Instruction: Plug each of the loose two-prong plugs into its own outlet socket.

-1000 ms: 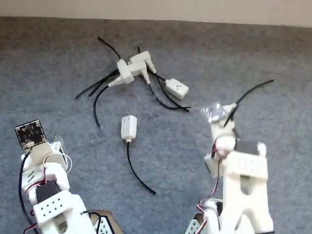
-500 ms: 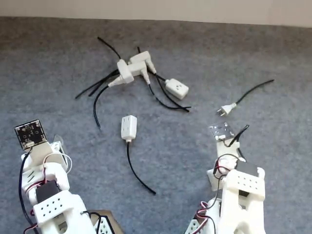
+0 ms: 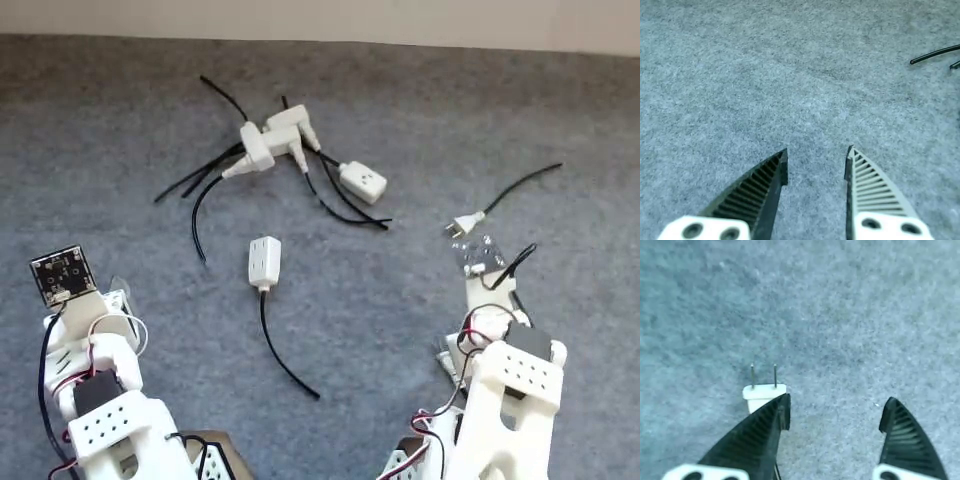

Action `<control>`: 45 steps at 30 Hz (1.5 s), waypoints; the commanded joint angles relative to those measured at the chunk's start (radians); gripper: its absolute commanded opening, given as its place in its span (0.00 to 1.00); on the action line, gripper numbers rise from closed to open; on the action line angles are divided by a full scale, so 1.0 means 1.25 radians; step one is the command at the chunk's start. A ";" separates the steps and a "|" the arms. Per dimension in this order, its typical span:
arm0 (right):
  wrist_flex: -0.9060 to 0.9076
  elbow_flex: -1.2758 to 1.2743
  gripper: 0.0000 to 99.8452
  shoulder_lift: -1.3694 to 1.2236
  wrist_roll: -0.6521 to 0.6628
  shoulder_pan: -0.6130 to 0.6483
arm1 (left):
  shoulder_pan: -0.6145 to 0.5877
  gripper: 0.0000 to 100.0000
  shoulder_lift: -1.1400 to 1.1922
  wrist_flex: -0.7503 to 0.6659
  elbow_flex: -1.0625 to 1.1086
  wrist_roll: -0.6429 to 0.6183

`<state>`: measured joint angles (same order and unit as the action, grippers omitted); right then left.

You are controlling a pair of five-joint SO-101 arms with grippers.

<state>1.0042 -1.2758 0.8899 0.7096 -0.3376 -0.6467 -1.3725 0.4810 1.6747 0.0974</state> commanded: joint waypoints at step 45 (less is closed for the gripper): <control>0.170 0.118 0.28 0.008 -0.050 0.041 | 0.012 0.20 -0.010 -0.010 -0.012 0.001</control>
<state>1.2022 -1.1607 0.8945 0.6897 -0.3406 -0.6437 -1.3725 0.4810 1.6747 0.0974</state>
